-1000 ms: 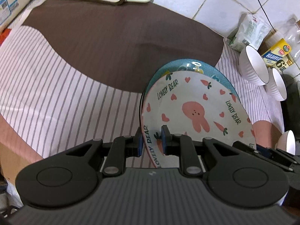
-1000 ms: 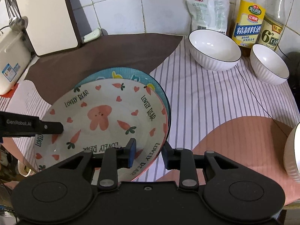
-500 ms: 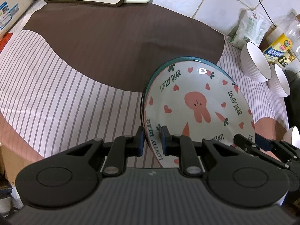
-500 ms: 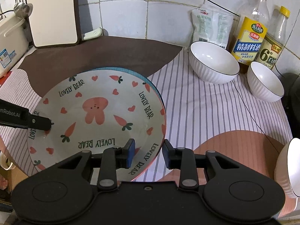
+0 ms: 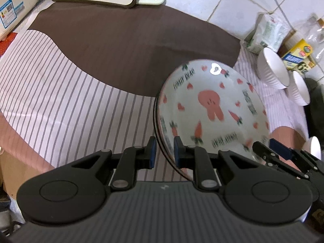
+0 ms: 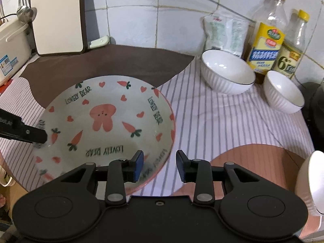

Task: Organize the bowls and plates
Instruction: 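Lower the plate stack onto the counter with both tools and release, then grasp the rim of a white ribbed bowl with both tools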

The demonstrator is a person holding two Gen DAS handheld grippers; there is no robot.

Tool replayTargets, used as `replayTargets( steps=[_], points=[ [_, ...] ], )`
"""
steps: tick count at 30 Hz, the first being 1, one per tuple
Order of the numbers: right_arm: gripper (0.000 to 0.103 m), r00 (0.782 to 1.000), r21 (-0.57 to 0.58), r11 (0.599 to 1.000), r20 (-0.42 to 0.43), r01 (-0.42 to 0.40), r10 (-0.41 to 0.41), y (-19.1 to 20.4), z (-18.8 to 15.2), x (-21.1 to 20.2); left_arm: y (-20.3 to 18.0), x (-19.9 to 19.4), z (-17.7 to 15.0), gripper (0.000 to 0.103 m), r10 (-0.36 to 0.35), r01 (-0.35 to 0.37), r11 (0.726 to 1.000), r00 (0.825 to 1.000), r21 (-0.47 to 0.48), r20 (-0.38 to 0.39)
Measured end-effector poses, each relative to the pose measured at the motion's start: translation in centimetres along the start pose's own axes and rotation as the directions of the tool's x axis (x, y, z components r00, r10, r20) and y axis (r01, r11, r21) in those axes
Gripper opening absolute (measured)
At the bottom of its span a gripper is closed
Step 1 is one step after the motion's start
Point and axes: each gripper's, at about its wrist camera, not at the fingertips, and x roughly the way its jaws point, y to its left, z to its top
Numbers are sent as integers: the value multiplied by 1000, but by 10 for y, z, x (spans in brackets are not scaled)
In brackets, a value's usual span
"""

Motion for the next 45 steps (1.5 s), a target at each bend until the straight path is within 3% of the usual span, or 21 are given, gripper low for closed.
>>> replayTargets(
  steps=[2, 4, 7, 17, 20, 26, 31, 36, 42, 44, 45],
  points=[
    [39, 999, 33, 999, 51, 18, -19, -7, -6, -16, -1, -10, -4, 17, -16, 16, 1000, 1000, 13, 9],
    [39, 995, 69, 997, 102, -28, 21, -16, -13, -34, -4, -22, -8, 16, -34, 33, 999, 999, 33, 28],
    [39, 982, 51, 998, 191, -28, 18, -24, -18, -59, -15, -41, -14, 16, -60, 55, 995, 996, 82, 58],
    [40, 941, 67, 998, 338, -4, -18, -57, -42, -126, -73, -100, -41, 20, -165, 133, 958, 980, 252, 109],
    [43, 934, 88, 996, 354, 11, -41, -73, -55, -139, -95, -107, -48, 35, -188, 152, 947, 976, 281, 107],
    [48, 923, 159, 986, 371, 48, -104, -107, -82, -150, -140, -107, -62, 41, -251, 194, 916, 960, 352, 123],
    [63, 914, 195, 976, 373, 92, -161, -132, -111, -145, -181, -96, -77, 43, -284, 207, 886, 949, 415, 134],
    [73, 909, 215, 968, 364, 129, -202, -153, -131, -129, -215, -81, -82, 52, -345, 253, 871, 925, 421, 157],
    [74, 918, 223, 960, 318, 169, -236, -175, -144, -103, -250, -51, -84, 60, -375, 272, 848, 915, 454, 152],
    [81, 923, 234, 957, 303, 170, -238, -184, -146, -93, -260, -41, -86, 63, -379, 273, 841, 913, 466, 149],
    [89, 923, 241, 955, 301, 171, -241, -188, -148, -88, -265, -34, -86, 64, -382, 276, 838, 913, 472, 145]
  ],
)
